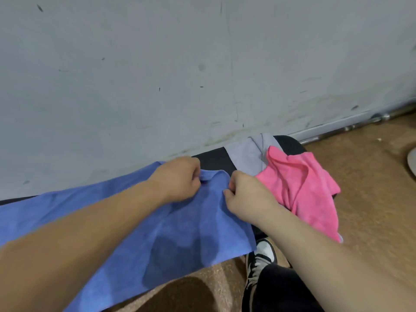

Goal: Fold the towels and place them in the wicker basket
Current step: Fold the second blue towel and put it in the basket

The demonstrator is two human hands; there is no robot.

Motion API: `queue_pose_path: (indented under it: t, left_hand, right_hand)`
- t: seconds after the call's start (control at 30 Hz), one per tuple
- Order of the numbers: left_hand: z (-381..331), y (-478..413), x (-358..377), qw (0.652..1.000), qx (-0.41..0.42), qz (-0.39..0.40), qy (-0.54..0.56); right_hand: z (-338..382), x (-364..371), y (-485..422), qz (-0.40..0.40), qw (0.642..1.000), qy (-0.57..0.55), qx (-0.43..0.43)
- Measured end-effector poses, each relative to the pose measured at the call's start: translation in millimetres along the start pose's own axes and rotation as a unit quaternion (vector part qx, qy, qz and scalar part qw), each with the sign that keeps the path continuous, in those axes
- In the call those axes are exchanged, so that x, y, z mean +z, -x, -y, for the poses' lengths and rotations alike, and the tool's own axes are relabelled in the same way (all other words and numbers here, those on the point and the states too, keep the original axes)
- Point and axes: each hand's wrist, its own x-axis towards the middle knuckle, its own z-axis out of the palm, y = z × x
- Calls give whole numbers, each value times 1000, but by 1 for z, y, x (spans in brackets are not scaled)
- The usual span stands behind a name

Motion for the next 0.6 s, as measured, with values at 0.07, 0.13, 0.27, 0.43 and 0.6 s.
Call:
queue_pose_path:
  t: [0.07, 0.13, 0.27, 0.43, 0.6]
  left_hand:
    - [3, -20, -16, 997, -18, -69, 32]
    - [6, -34, -25, 983, -40, -155, 89]
    - [-2, -23, -15, 981, -53, -170, 80]
    - [-6, 10, 44, 999, -33, 22, -28]
    - [-4, 23, 72, 997, -26, 8, -76]
  right_hand:
    - [0, -3, 1, -5, 1000, -10, 4]
    - [-2, -4, 1, -3, 1000, -21, 16]
    - [-5, -9, 1, 8, 998, -44, 40]
    - [-4, -18, 5, 39, 997, -34, 49]
    - [2, -25, 17, 70, 963, -246, 85]
